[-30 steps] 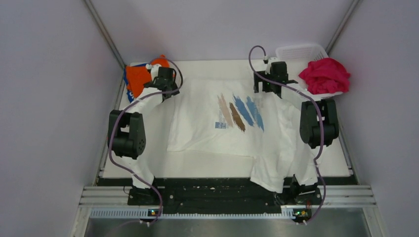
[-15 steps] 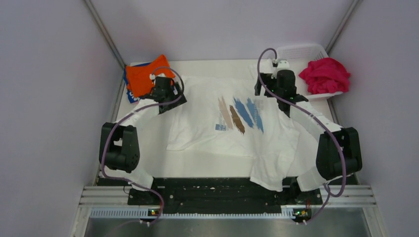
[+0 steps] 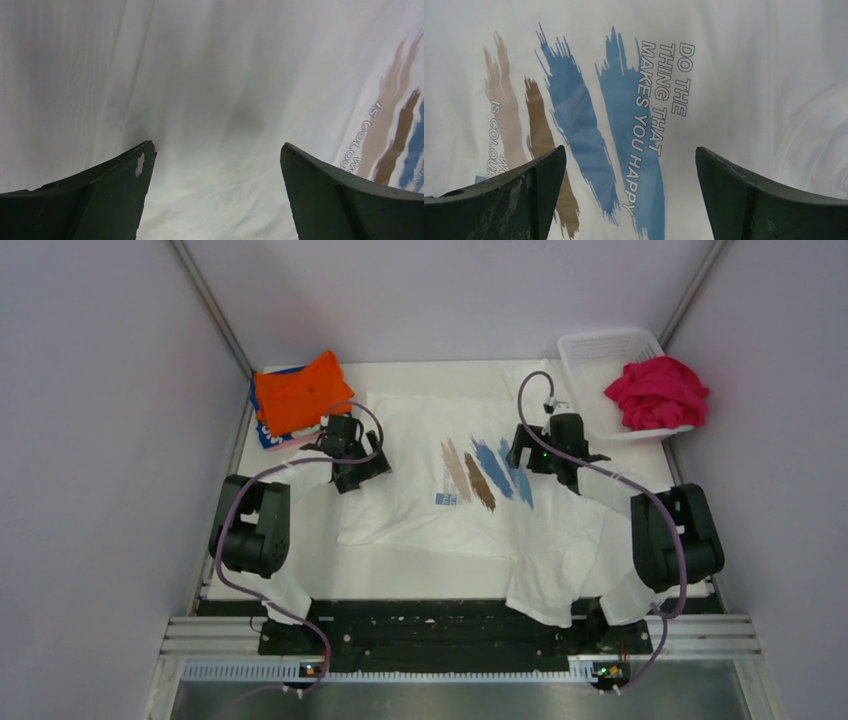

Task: Fold and stack the t-shirts
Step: Flatten out the tshirt

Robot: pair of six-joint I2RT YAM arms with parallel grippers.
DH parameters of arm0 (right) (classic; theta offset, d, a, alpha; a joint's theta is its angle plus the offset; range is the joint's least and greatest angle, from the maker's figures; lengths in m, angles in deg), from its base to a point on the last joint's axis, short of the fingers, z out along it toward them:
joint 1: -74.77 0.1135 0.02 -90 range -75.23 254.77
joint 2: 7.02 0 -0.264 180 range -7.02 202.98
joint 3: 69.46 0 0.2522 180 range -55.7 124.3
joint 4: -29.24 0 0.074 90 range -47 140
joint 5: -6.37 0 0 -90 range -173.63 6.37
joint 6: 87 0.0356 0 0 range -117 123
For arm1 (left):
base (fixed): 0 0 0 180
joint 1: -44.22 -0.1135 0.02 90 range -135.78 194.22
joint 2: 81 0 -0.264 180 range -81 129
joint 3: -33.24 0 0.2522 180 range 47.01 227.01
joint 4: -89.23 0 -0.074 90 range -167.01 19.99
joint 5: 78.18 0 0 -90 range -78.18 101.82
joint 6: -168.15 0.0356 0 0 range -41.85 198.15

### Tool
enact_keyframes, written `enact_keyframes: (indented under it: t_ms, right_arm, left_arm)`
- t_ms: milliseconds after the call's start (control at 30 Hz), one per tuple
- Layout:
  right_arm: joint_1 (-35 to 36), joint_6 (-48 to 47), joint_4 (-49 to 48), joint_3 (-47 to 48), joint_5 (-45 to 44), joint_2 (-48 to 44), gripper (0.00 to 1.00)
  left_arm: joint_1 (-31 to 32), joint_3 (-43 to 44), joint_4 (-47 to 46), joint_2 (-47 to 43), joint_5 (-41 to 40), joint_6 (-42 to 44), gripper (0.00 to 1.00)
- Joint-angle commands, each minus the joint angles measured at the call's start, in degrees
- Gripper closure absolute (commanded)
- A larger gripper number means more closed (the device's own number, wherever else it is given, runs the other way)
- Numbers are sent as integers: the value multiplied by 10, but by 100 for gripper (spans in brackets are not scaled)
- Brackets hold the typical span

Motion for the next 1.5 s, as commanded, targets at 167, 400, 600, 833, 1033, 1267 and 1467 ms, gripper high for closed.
enact_keyframes:
  t_ms: [167, 400, 600, 833, 1033, 1267, 1467]
  right_arm:
    - [23, 19, -22, 26, 19, 83, 1]
    - [57, 25, -22, 41, 45, 122, 1]
    - [85, 26, -9, 64, 41, 121, 1]
    - [83, 31, 66, 114, -75, 67, 1]
    - [44, 49, 99, 123, -86, 64, 1]
    - [-2, 35, 83, 140, -50, 111, 1]
    - [-22, 22, 89, 191, -53, 178, 1]
  left_arm:
    - [-22, -51, 51, -27, -94, -17, 1]
    - [-54, -99, 70, -83, -135, -28, 1]
    - [-65, -89, 98, -113, -165, -20, 1]
    - [-63, -34, 98, -136, -116, -4, 1]
    - [-54, 27, 75, -97, -64, 4, 1]
    - [-51, 117, 58, 22, -41, 2, 1]
    - [-51, 198, 66, 130, -50, 0, 1]
